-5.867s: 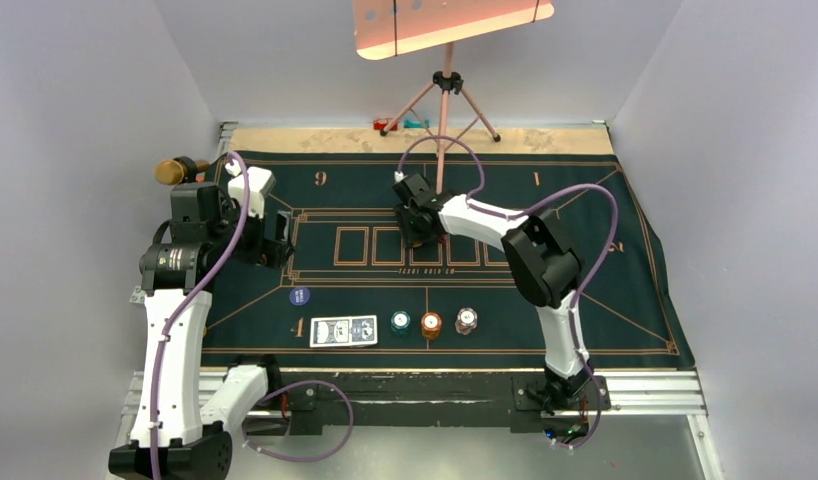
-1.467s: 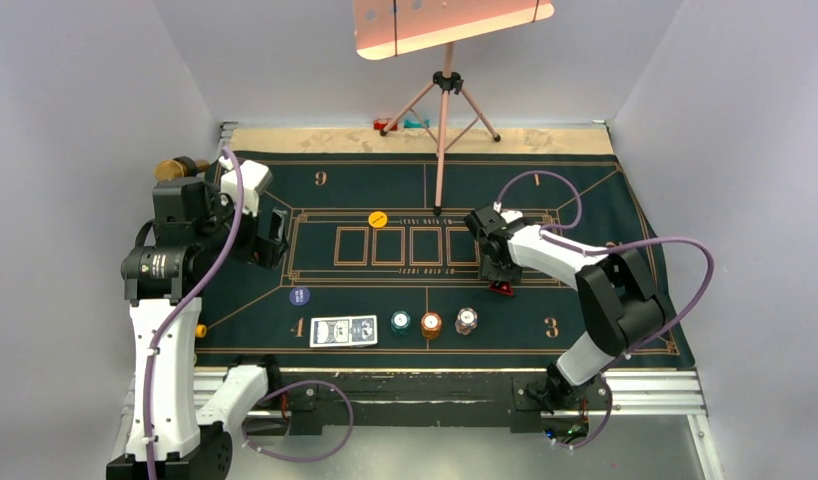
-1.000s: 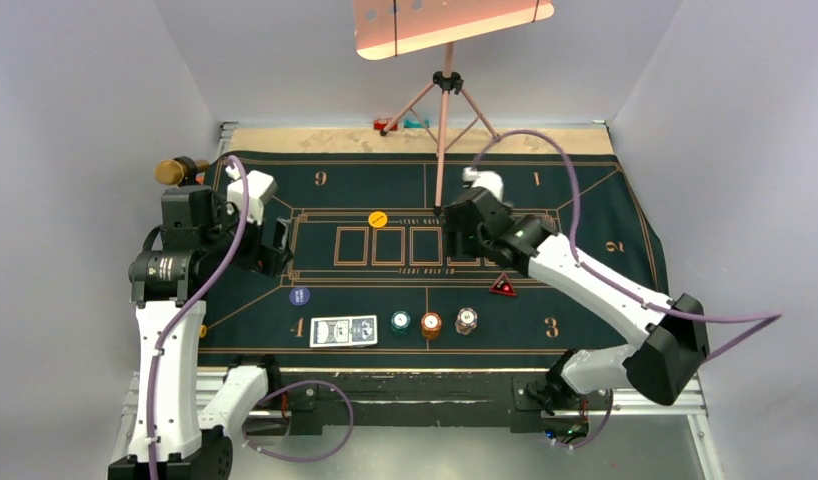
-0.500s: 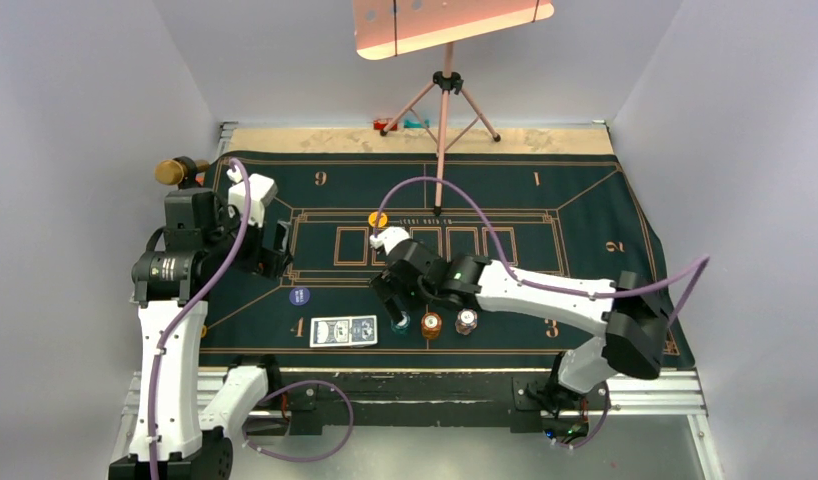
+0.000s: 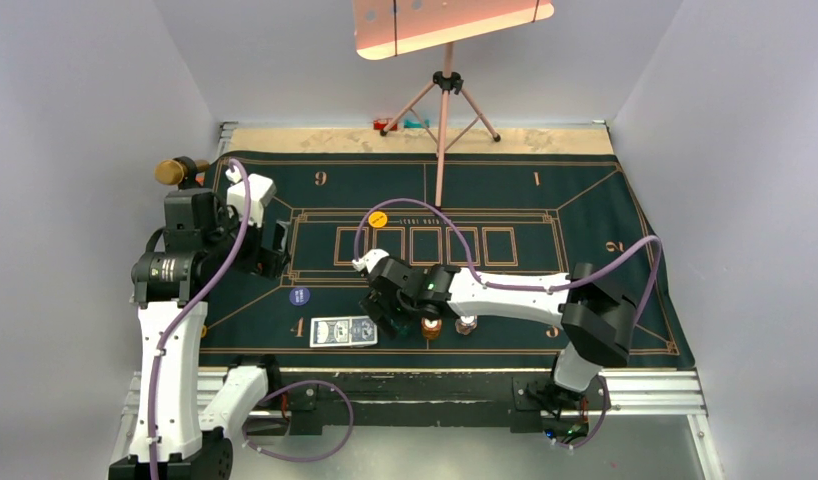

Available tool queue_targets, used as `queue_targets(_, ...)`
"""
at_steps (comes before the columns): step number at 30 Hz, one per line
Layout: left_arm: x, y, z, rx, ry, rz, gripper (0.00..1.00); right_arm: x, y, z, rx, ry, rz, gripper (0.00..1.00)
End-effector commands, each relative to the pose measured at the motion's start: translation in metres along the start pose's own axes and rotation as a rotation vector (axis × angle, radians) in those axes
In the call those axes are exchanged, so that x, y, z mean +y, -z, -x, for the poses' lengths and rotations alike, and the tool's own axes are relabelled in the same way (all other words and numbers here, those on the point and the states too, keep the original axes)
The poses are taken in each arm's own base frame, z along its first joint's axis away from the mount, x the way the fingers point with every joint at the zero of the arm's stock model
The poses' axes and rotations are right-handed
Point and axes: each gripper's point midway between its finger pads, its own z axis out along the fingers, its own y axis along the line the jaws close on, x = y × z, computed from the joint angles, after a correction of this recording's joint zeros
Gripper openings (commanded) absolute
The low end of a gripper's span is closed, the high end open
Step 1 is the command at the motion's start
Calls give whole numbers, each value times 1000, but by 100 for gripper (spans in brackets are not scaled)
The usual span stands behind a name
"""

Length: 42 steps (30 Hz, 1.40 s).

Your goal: Distribute texas hold em gaming equipment

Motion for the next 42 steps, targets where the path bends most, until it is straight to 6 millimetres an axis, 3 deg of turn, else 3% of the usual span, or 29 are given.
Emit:
queue_targets(1,3,7,8,-41,14,27,100,3,-5,7,-26,11,9,81)
queue_targets(9,3,7,7,-42,15,32,100,0,-17,-5,6,15,-8,72)
queue_targets(15,3,9,8,-50,12,36,100,-1,-19,-8,7,8,-12,58)
queue_targets(16,0,22,10,-102,-3,50,100,-1,-18,-7,4,4,-12,56)
queue_targets(17,3,11,9,-58,7,39,100,-1,-17,-6,1,4,-12,55)
queue_targets(21,4,9,8,-50,10,39,100,-2,-12,-3,-12,0,-18,49)
queue_targets(32,2,9,8,-55,10,31,100,-3,1,9,-38,-4,-23,49)
queue_targets(36,1,10,8,-55,11,30,100,-2,4,13,-50,-12,-20,42)
queue_targets(42,2,4,4,-44,17,29,100,0,13,24,-74,-11,-13,42)
